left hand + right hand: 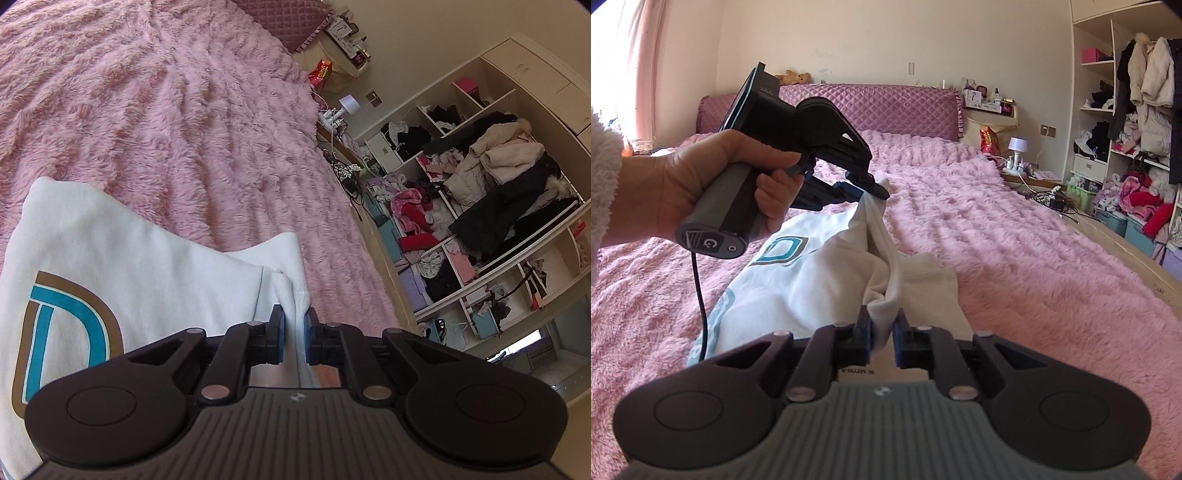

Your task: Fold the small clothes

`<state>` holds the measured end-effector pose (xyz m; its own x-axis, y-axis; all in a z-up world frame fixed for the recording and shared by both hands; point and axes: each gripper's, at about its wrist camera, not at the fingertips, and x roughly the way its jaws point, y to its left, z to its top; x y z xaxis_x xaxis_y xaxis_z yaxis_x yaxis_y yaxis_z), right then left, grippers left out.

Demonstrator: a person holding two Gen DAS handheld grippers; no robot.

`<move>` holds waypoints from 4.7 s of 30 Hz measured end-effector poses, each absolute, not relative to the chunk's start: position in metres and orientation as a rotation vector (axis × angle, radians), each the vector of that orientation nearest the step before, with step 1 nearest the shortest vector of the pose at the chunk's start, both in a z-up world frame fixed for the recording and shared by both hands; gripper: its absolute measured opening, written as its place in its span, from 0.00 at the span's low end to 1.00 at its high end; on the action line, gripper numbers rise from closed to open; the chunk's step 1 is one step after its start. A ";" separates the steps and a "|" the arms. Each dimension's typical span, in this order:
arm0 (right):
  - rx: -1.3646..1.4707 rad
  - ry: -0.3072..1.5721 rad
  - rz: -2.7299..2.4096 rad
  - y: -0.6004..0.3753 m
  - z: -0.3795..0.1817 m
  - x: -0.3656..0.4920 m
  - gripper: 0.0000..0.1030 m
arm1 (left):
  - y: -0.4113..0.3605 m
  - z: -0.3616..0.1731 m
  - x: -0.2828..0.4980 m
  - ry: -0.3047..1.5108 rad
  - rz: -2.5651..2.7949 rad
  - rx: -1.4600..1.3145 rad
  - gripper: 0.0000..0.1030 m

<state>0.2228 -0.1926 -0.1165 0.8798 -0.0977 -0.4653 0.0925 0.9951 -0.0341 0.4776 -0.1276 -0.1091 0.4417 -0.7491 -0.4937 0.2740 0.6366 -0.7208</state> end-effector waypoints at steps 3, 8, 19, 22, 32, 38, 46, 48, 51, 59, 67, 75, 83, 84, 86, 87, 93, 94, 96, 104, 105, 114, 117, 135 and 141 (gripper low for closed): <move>0.025 0.504 -0.129 -0.213 -0.125 0.222 0.06 | -0.148 -0.115 0.476 0.918 -0.698 -0.587 0.10; 0.077 0.549 -0.160 -0.240 -0.145 0.219 0.05 | -0.179 -0.127 0.470 0.953 -0.696 -0.513 0.10; 0.145 0.560 -0.191 -0.265 -0.163 0.221 0.05 | -0.197 -0.139 0.469 0.969 -0.672 -0.495 0.10; 0.166 0.567 -0.199 -0.271 -0.168 0.223 0.06 | -0.201 -0.144 0.470 0.977 -0.659 -0.491 0.10; 0.180 0.569 -0.231 -0.273 -0.169 0.211 0.06 | -0.212 -0.151 0.463 0.966 -0.668 -0.539 0.10; 0.197 0.622 -0.244 -0.270 -0.182 0.215 0.06 | -0.230 -0.166 0.469 1.044 -0.623 -0.451 0.13; 0.151 0.595 -0.207 -0.276 -0.170 0.200 0.38 | -0.208 -0.111 0.449 0.924 -0.718 -0.399 0.30; 0.155 0.558 -0.175 -0.282 -0.161 0.193 0.38 | -0.191 -0.091 0.431 0.886 -0.748 -0.339 0.33; 0.151 0.501 -0.057 -0.295 -0.150 0.188 0.37 | -0.156 -0.071 0.390 0.823 -0.760 -0.207 0.37; 0.147 0.520 0.187 -0.313 -0.142 0.217 0.37 | -0.056 -0.088 0.268 0.740 -0.680 0.014 0.37; 0.185 0.577 0.194 -0.316 -0.152 0.229 0.37 | -0.054 -0.140 0.228 0.780 -0.613 0.184 0.37; 0.131 0.607 0.202 -0.312 -0.157 0.237 0.37 | -0.053 -0.151 0.236 0.744 -0.628 0.178 0.19; 0.145 0.656 0.211 -0.309 -0.168 0.260 0.36 | -0.056 -0.158 0.240 0.748 -0.617 0.203 0.22; 0.146 0.661 0.214 -0.308 -0.169 0.262 0.30 | -0.056 -0.159 0.241 0.753 -0.619 0.197 0.19; 0.148 0.674 0.222 -0.306 -0.169 0.264 0.20 | -0.056 -0.159 0.242 0.760 -0.611 0.182 0.16; 0.145 0.673 0.217 -0.306 -0.168 0.264 0.19 | -0.057 -0.159 0.241 0.763 -0.604 0.178 0.16; 0.160 0.661 0.200 -0.313 -0.158 0.257 0.09 | -0.064 -0.151 0.235 0.760 -0.528 0.189 0.12; 0.160 0.655 0.200 -0.315 -0.155 0.254 0.02 | -0.064 -0.148 0.232 0.743 -0.509 0.173 0.10; 0.164 0.641 0.189 -0.320 -0.150 0.248 0.00 | -0.062 -0.141 0.224 0.714 -0.484 0.151 0.08; 0.211 0.713 0.187 -0.328 -0.184 0.251 0.00 | -0.068 -0.162 0.235 0.846 -0.380 0.179 0.05; 0.218 0.710 0.182 -0.328 -0.186 0.250 0.00 | -0.069 -0.164 0.236 0.854 -0.369 0.188 0.05; 0.232 0.686 0.226 -0.330 -0.169 0.239 0.24 | -0.069 -0.154 0.225 0.843 -0.388 0.198 0.04; 0.146 0.681 0.230 -0.321 -0.166 0.228 0.36 | -0.066 -0.154 0.220 0.853 -0.397 0.202 0.04; 0.105 0.710 0.178 -0.327 -0.168 0.218 0.00 | -0.079 -0.154 0.226 0.779 -0.401 0.276 0.09; 0.147 0.744 0.152 -0.324 -0.188 0.224 0.00 | -0.080 -0.165 0.231 0.782 -0.402 0.298 0.06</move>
<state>0.2244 -0.3243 -0.1878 0.7258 0.1896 -0.6612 -0.0856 0.9787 0.1866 0.2309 -0.0800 -0.1652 0.6406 -0.2386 -0.7298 0.4550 0.8836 0.1105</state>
